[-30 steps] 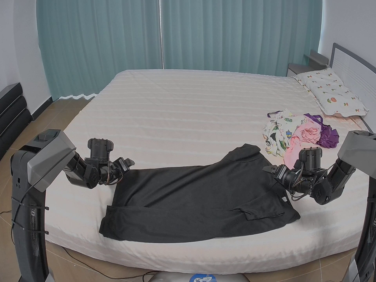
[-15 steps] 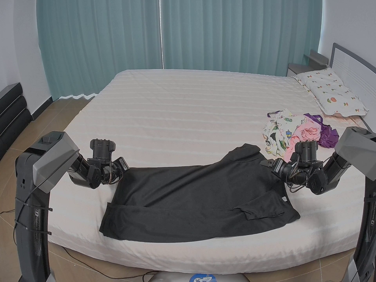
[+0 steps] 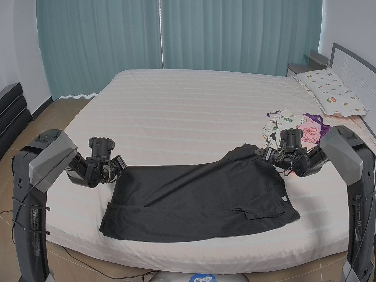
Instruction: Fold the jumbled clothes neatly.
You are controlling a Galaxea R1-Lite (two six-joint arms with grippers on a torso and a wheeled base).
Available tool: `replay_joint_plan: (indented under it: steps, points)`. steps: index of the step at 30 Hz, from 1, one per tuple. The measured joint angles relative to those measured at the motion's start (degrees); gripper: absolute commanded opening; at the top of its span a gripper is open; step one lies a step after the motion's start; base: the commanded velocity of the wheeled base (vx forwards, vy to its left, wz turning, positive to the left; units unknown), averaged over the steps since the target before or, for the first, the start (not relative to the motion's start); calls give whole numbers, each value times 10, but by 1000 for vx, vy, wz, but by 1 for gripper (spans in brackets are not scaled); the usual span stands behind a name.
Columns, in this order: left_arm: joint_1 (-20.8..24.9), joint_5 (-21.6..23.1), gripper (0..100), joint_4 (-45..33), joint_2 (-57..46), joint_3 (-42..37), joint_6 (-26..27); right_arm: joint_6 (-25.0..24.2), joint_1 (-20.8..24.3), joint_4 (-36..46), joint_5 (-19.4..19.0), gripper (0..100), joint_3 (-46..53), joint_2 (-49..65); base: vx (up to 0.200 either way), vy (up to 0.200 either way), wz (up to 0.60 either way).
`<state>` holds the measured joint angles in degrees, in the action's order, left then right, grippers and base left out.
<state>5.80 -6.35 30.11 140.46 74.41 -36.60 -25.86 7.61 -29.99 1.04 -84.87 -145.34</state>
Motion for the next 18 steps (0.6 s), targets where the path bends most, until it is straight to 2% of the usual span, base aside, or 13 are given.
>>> replay_joint_plan:
  steps: [8, 18]
  points:
    - [1, -1, 0, 0, -7, -12, -1, -1, 2, -5, 6, 100, -79, -64, 0, 0, 0]
    - [3, -1, 0, 0, -9, -18, -1, -3, 0, -6, 6, 100, -113, -91, 0, 0, 0]
